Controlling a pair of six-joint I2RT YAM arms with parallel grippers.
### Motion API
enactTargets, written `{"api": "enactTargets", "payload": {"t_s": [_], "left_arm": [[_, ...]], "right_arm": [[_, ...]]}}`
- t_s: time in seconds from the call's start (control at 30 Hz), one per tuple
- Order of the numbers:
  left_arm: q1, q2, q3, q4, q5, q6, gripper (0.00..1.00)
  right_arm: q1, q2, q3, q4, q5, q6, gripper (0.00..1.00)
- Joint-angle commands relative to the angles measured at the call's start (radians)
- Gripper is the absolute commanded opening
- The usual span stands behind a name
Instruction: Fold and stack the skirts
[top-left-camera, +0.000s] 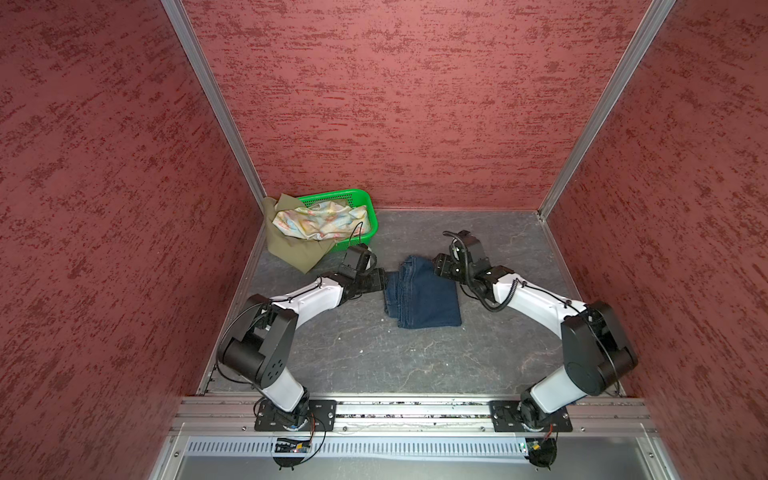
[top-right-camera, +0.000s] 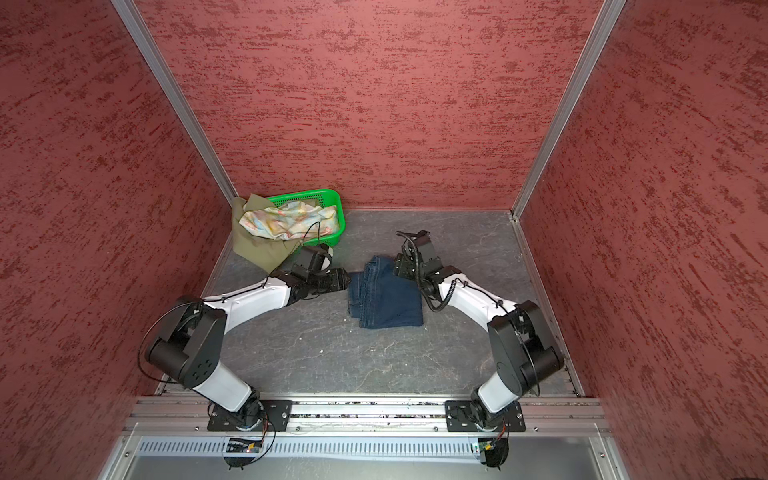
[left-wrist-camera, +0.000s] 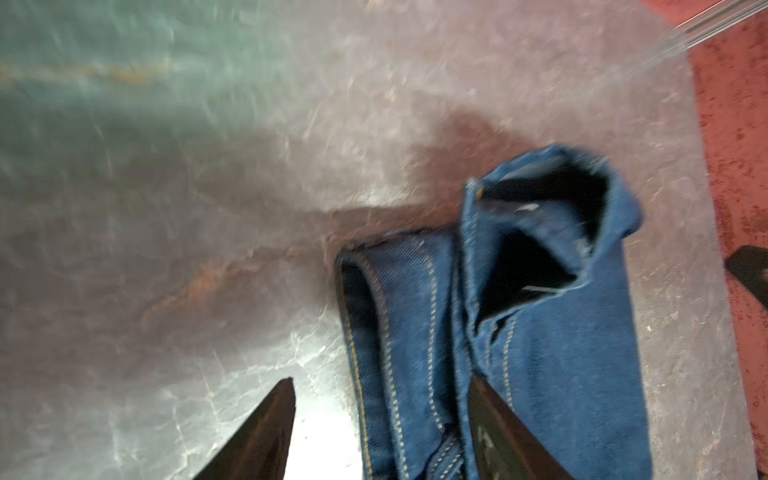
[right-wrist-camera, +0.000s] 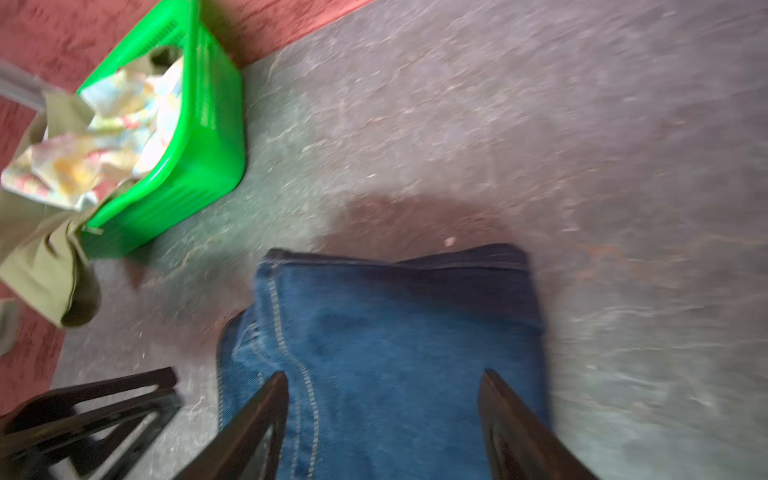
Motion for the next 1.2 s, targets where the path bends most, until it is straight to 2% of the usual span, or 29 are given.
{"api": "enactTargets", "payload": {"t_s": [0.0, 0.13, 0.23, 0.4, 0.53, 0.6, 0.7, 0.8, 1.17], "left_arm": [[0.009, 0.019, -0.018, 0.001, 0.046, 0.008, 0.66], [0.021, 0.060, -0.024, 0.034, 0.086, 0.019, 0.64], [0.036, 0.109, -0.025, 0.059, 0.122, 0.014, 0.58], [0.051, 0.194, -0.005, 0.083, 0.167, -0.007, 0.45], [0.071, 0.232, -0.002, 0.108, 0.201, -0.018, 0.24], [0.083, 0.241, -0.004, 0.121, 0.222, -0.016, 0.14], [0.106, 0.248, -0.010, 0.140, 0.246, -0.020, 0.01], [0.114, 0.253, -0.011, 0.162, 0.269, -0.024, 0.00], [0.117, 0.280, -0.013, 0.209, 0.331, -0.045, 0.00]], "right_arm": [[0.084, 0.062, 0.064, -0.069, 0.085, -0.008, 0.74], [0.161, 0.149, 0.119, -0.085, 0.093, 0.017, 0.74], [0.203, 0.209, 0.161, -0.100, 0.104, 0.034, 0.75], [0.238, 0.319, 0.260, -0.179, 0.133, 0.038, 0.76], [0.243, 0.393, 0.309, -0.232, 0.150, 0.055, 0.72], [0.244, 0.416, 0.317, -0.230, 0.141, 0.061, 0.63], [0.245, 0.424, 0.304, -0.179, 0.106, 0.071, 0.30], [0.243, 0.412, 0.299, -0.131, 0.084, 0.051, 0.00], [0.243, 0.271, 0.240, -0.046, 0.026, -0.005, 0.00]]}}
